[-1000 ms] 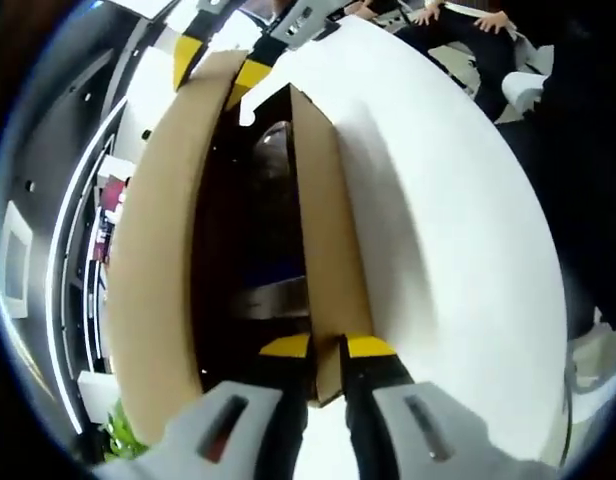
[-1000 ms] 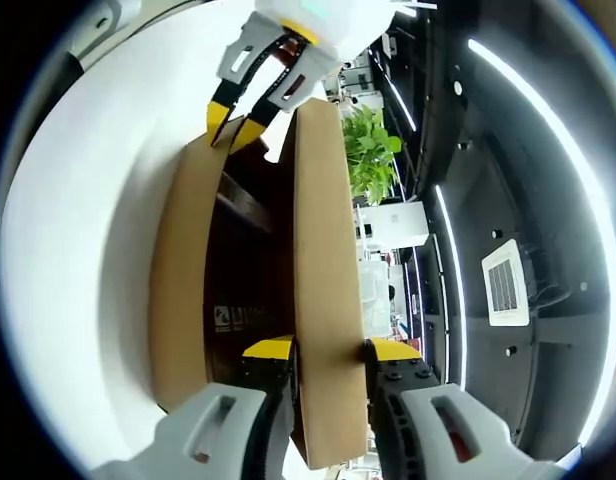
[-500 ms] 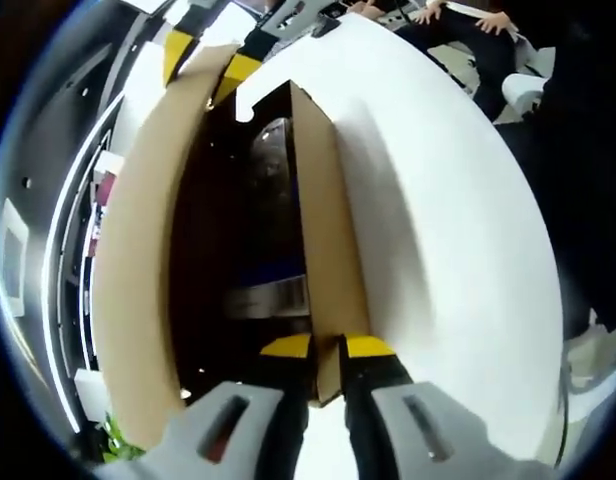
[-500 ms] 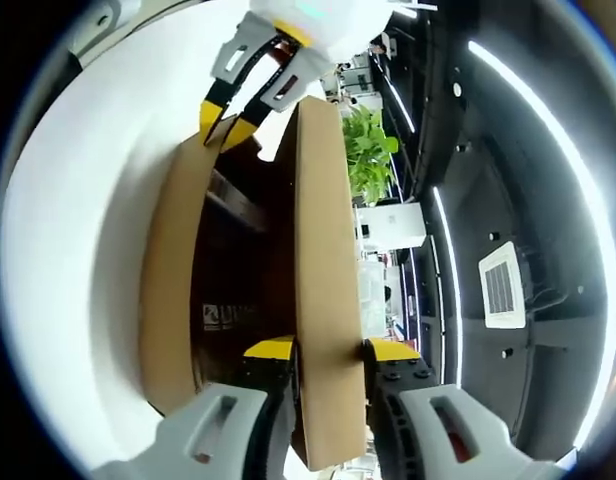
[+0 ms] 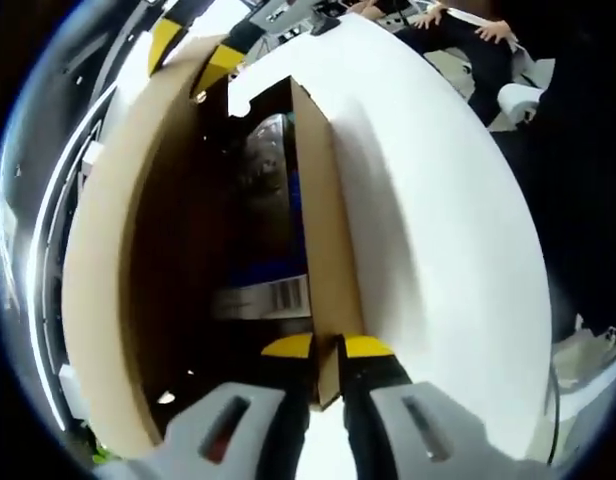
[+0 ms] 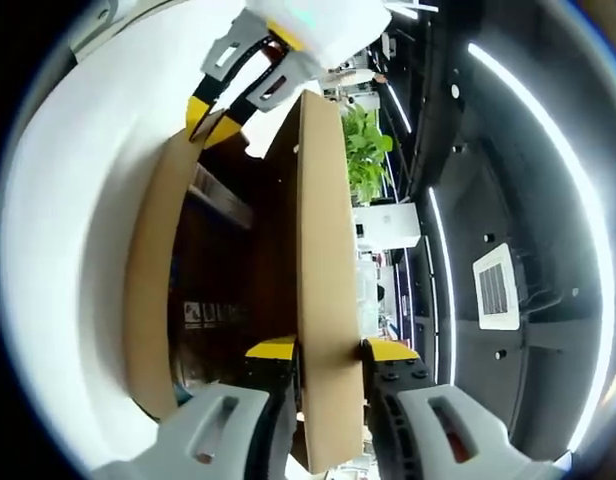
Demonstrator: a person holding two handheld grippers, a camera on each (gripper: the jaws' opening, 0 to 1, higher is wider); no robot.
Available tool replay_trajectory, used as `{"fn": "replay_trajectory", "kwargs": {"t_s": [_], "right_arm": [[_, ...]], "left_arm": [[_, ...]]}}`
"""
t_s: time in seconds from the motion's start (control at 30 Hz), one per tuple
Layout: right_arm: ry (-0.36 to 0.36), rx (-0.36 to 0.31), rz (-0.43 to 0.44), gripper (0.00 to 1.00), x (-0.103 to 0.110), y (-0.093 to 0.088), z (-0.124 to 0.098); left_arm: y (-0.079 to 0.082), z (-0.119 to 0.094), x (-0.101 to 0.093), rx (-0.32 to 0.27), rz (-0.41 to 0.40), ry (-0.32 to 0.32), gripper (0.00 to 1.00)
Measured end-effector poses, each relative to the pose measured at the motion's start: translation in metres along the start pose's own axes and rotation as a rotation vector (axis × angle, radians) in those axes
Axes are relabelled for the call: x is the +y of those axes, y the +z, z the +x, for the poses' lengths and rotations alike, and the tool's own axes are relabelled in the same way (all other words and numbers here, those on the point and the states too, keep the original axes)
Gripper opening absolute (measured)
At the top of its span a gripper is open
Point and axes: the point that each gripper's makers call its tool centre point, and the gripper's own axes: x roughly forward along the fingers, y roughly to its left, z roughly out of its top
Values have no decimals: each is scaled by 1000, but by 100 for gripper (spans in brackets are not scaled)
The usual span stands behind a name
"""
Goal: Operate the shoe box by opening the lid, removing the specified soft item, and placing it in the target area until the item is outside and the box remains undamaged.
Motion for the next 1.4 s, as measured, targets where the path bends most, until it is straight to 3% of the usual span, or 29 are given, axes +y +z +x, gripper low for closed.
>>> {"fn": "replay_trajectory", "kwargs": {"t_s": [0.33, 0.5, 0.63, 0.87, 0.93, 1.03, 1.27, 1.4], "right_arm": [[-6, 10, -4, 23, -6, -1, 4], [-5, 18, -9, 22, -8, -1, 7], [-11, 26, -5, 22, -12, -3, 9], [-28, 42, 0, 21, -19, -6, 14], [-30, 43, -2, 21, -20, -6, 15], [-31, 46, -4, 20, -21, -7, 16], [-42, 50, -6, 20, -26, -9, 20], [-52, 57, -8, 19, -28, -9, 22]], "left_arm": [[2, 4, -2, 10, 2, -70, 8], [1, 5, -2, 16, -42, -91, 7], [2, 6, -3, -3, -40, -119, 7], [5, 5, -13, 13, 80, -143, 7], [5, 5, -11, 35, 46, -160, 7], [5, 5, -11, 51, 57, -191, 6], [7, 5, -19, 35, 15, -218, 6], [6, 7, -13, 37, 6, -237, 5]]}}
